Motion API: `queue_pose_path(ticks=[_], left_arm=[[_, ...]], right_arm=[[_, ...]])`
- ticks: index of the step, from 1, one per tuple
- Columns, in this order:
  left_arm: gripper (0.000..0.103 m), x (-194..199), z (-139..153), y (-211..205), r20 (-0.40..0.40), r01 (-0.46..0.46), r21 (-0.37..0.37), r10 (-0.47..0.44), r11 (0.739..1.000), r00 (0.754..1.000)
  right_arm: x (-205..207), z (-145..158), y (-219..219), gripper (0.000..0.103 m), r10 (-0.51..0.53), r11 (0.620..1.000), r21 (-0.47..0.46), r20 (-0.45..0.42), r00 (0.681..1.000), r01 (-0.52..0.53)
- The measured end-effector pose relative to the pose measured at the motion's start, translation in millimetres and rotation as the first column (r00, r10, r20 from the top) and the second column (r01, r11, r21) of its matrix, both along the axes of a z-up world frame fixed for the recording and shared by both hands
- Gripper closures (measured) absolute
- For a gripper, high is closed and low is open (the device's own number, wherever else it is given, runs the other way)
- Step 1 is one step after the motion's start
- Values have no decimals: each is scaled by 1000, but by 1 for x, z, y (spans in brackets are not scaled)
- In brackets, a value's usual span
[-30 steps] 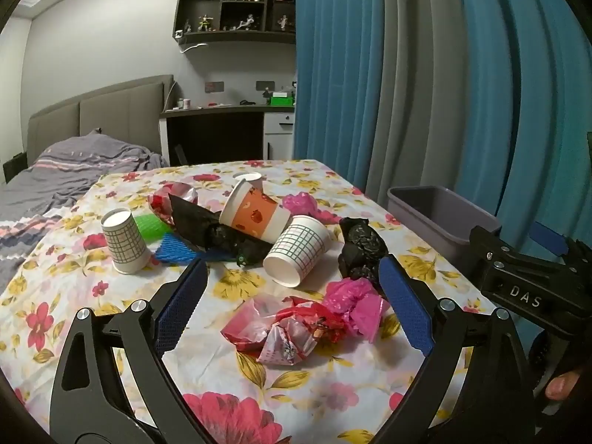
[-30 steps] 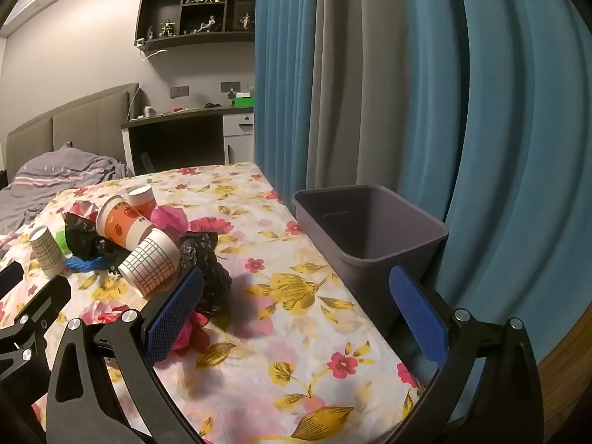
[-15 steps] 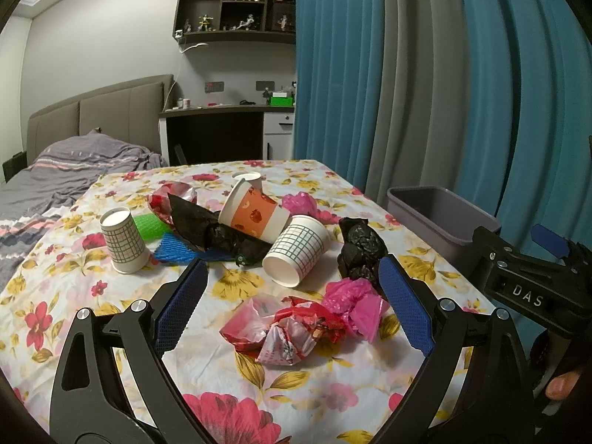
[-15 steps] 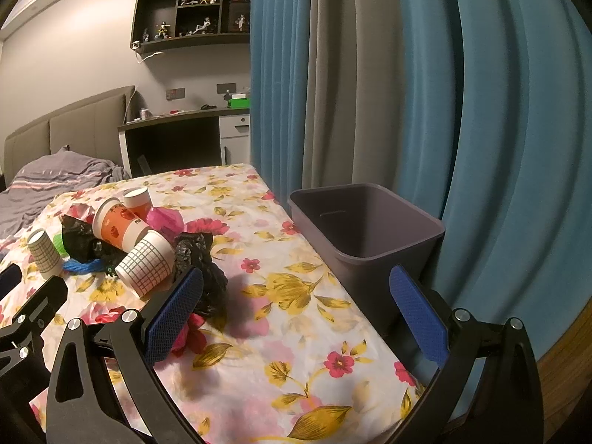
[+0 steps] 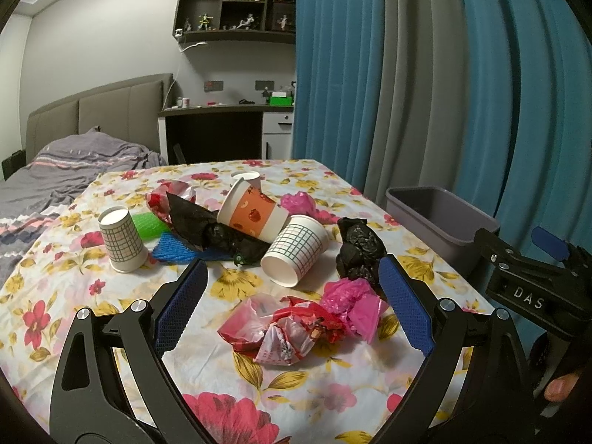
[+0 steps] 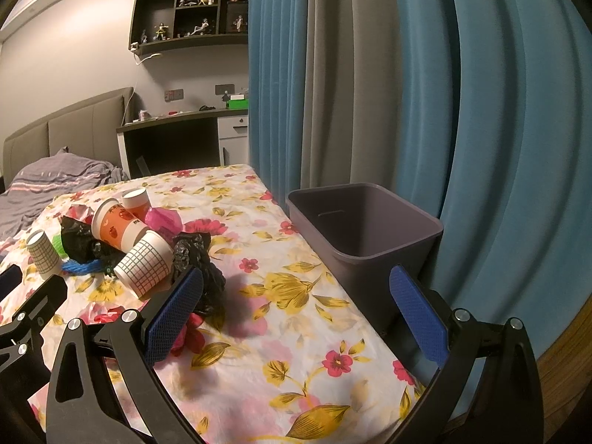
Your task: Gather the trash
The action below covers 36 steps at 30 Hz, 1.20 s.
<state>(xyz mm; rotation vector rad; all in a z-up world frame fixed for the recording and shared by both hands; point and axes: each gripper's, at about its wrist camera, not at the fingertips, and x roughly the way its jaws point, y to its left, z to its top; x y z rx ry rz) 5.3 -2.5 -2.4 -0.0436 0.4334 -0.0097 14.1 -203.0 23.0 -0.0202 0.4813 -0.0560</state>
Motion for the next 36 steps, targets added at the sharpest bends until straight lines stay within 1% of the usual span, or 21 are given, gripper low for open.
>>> queue_pose_path(ticks=[36], left_arm=[[11,1,-2,1,-2,0,-10,0,1000,1000]], right_arm=[[-1,-1,-2,5,-1,1000,4,3,1000,1]])
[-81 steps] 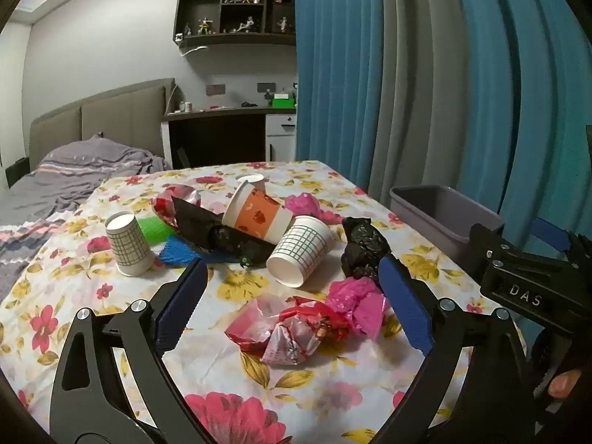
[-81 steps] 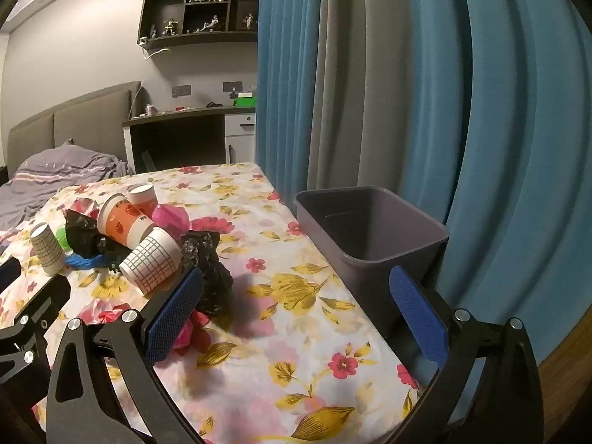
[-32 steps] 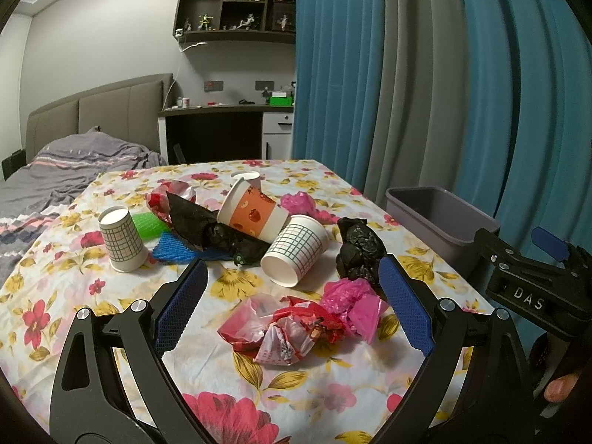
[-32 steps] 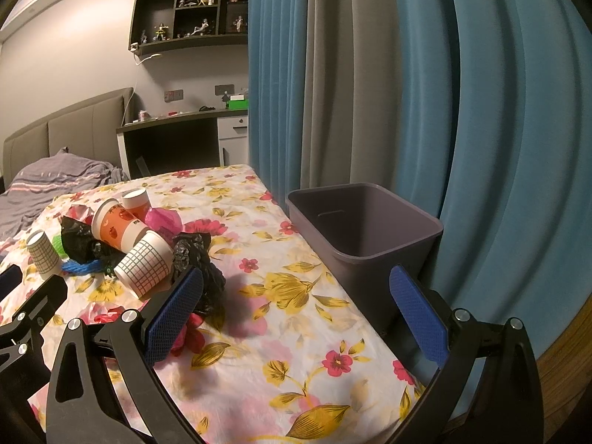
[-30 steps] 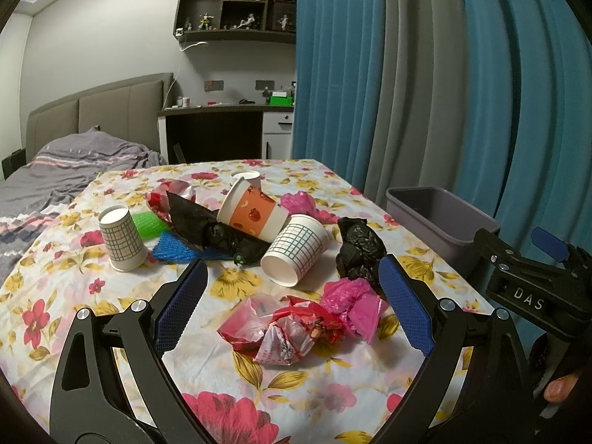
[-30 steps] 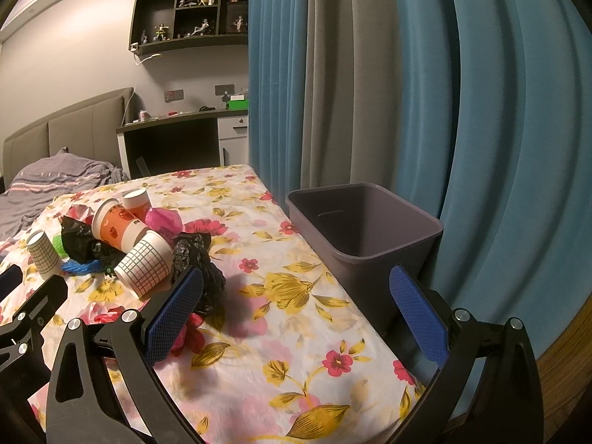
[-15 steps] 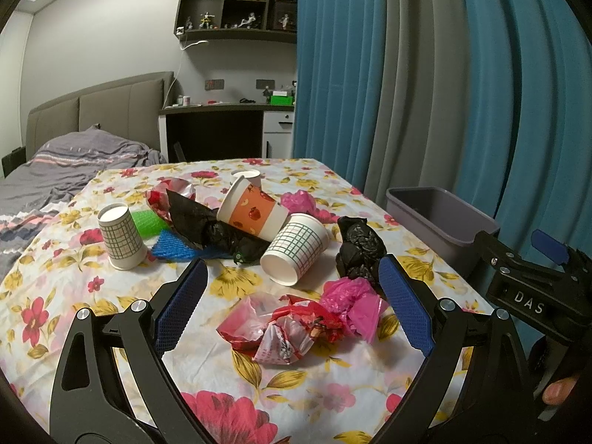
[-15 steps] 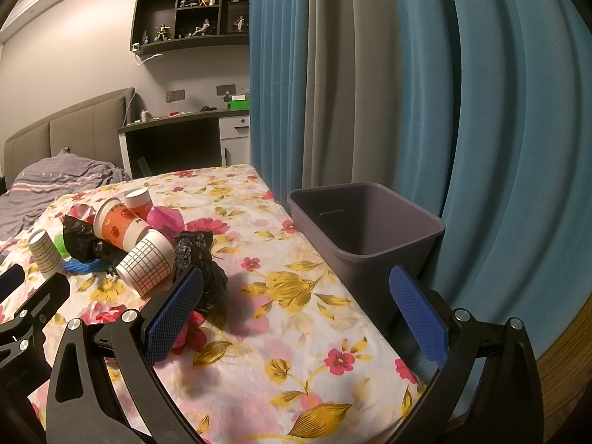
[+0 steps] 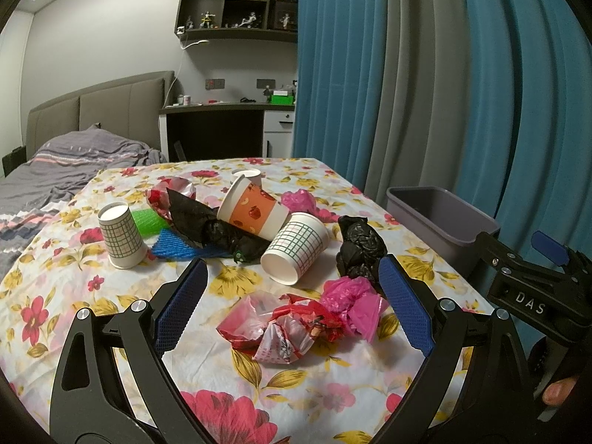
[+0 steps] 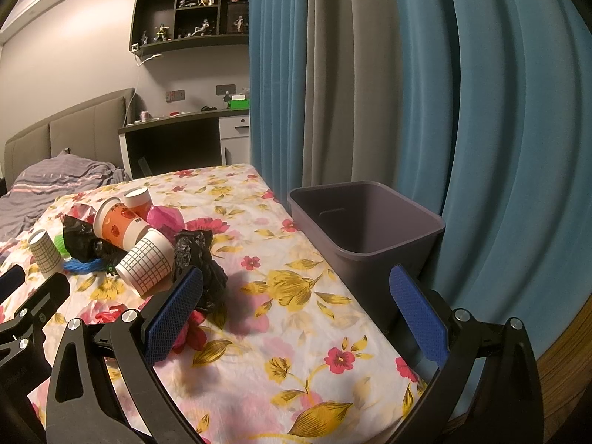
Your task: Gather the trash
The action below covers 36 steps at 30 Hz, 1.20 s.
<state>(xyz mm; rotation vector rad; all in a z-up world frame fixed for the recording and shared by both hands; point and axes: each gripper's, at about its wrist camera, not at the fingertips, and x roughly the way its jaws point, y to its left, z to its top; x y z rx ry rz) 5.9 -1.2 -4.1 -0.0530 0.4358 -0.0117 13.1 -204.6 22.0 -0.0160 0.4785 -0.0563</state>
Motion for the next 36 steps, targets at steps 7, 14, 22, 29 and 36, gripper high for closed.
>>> queue_pose_path(ticks=[7,14,22,29,36], left_arm=[[11,0,0,0,1,0,0,0,1000,1000],[11,0,0,1,-1,0,-2,0,1000,1000],[11,1,-11,13,-14,-33,-17,33,999,999],[11,0,-15,42,-14,-91,-37,91,995,996],[11,-6,-19,73,-3,-151,-52,151,987,989]], right_arm=[[0,0,0,5,1,1000,1,1,1000,-1],[1,-1,-1,5,1,1000,2,0,1000,-1],[2,-3,-1,5,13,1000,8,-16,1000,-13],[5,-15,11,5,69,998,16,-29,997,-69],[14,-36,37,6,185,982,48,-95,978,-181]])
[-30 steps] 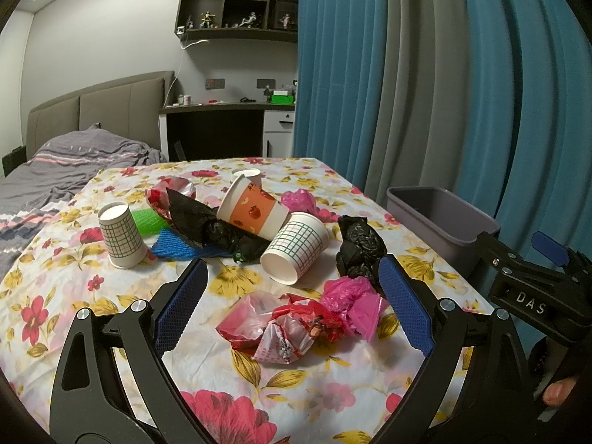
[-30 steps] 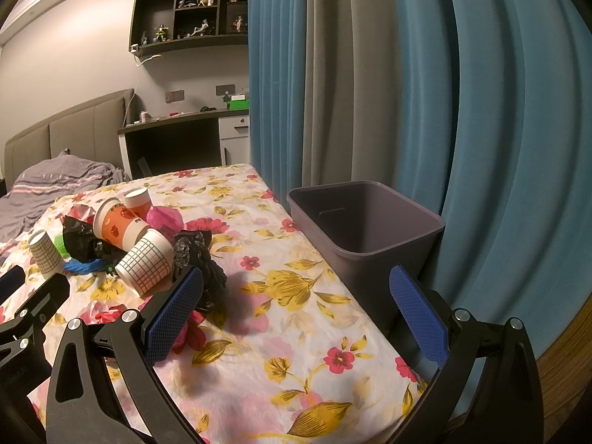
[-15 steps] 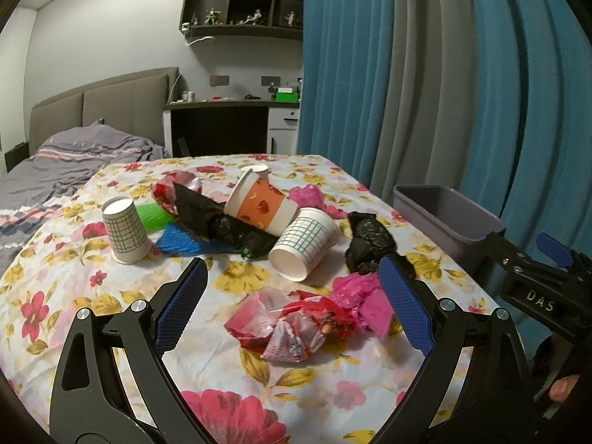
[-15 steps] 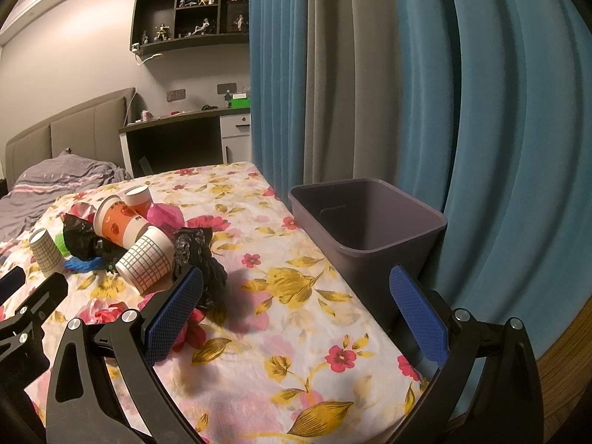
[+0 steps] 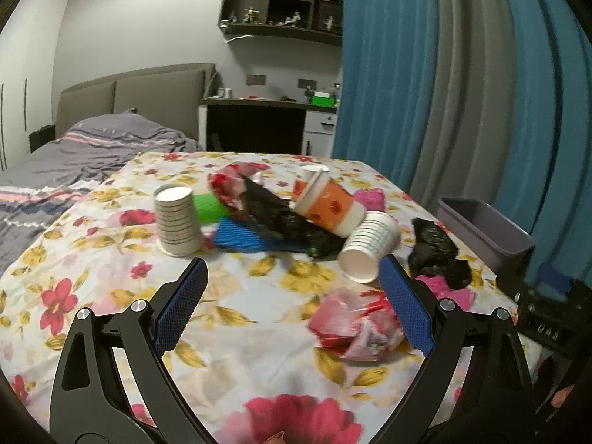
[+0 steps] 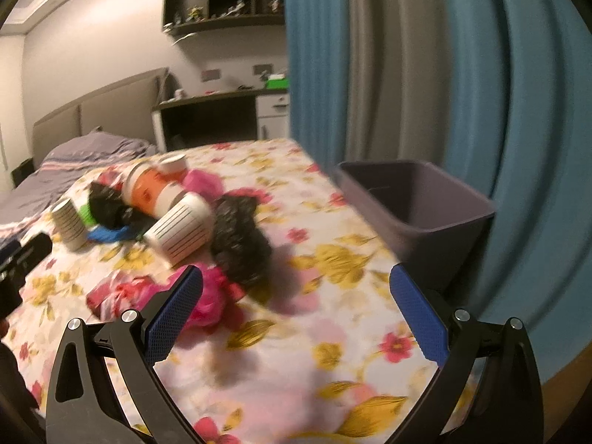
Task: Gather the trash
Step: 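Grasp the red-and-white wrapper with the left tool while the right tool grasps the pink bag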
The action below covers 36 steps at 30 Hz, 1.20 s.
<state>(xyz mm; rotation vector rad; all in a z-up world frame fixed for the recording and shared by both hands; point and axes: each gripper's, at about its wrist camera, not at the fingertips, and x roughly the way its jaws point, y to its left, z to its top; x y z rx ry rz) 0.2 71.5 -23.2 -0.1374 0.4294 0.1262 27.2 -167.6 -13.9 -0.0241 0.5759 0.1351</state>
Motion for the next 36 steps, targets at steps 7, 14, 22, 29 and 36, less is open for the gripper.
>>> queue_pose_path(ticks=[7,14,22,29,36], left_arm=[[11,-2,-7,17,-18,-35,-16,34,999,999],[11,-2,-12,18,-28,-18,-11,17,1000,999],[11,6,-21,2,-60,76,-26,-78,997,995],[14,30,-36,-22,-140,184,-27,-186,983,973],[30,59,-54,-30,-255,234,-91,-249,968,934]], right_arm=[[-1,-6,19,12,120,990,78,-28,992,-118],[3,-21,39,39,211,974,107,-108,972,-200],[8,-35,43,83,253,966,92,-160,954,-240],[4,-35,34,99,268,963,81,-141,953,-259],[3,-32,27,100,261,965,74,-127,957,-253]])
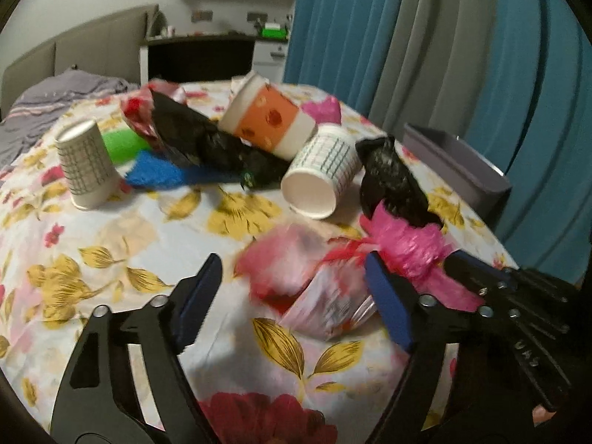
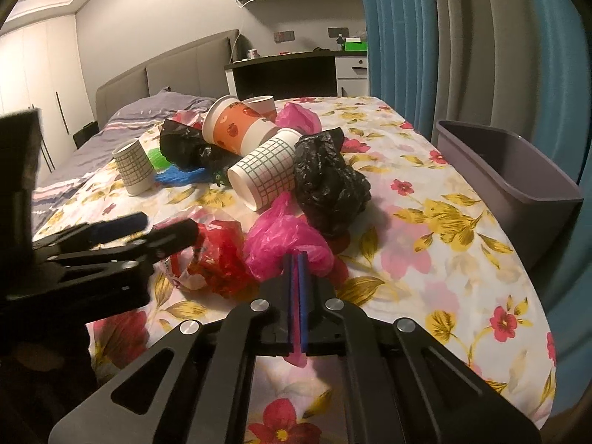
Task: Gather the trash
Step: 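Grasp the red-and-white wrapper with the left tool while the right tool grasps the pink bag, then carry the wrapper and pink bag in both tools over the purple bin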
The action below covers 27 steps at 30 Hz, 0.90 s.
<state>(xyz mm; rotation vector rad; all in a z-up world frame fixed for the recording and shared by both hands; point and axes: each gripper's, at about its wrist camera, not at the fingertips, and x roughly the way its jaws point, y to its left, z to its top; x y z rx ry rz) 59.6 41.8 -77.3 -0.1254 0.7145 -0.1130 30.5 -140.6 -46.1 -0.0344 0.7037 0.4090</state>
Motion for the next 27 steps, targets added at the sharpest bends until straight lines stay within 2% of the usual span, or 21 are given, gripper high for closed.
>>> queue_pose_path(ticks=[1,3,4,12,16,18,19,20,23,27], left_arm=[[33,2,-2,0,-15,8,-7,-9,1000,1000],[46,2,-4,1,-19,26,-49,-27,998,999],[48,1,-4,2,-19,27,-59,-28,998,999],[78,-11,0,8,22,20,-73,-19,997,1000],[81,-18,10,12,58,7,-63,-3,998,998],[81,-22,15,17,76,-7,-59,12,998,997],[81,-24,17,19,85,-14,-56,19,998,996],[81,-26,19,21,94,-23,-54,28,998,995],[81,-28,23,27,106,-42,-56,48,998,993],[81,-30,26,31,117,-55,-56,61,997,991]], right_arm=[[0,0,0,101,-1,1000,1,1,1000,1],[0,1,-3,101,-2,1000,5,3,1000,2],[-1,1,-3,101,-2,1000,5,5,1000,2],[-5,6,-5,102,0,1000,9,18,1000,0],[-4,9,-8,101,-21,1000,15,21,1000,21],[-2,9,-10,79,-28,999,29,10,1000,28],[-2,9,-10,54,-30,999,34,11,999,29],[-2,9,-10,44,-32,999,43,15,999,32],[3,5,-3,44,-18,999,39,3,1000,18],[15,-11,4,44,3,998,60,-78,997,2]])
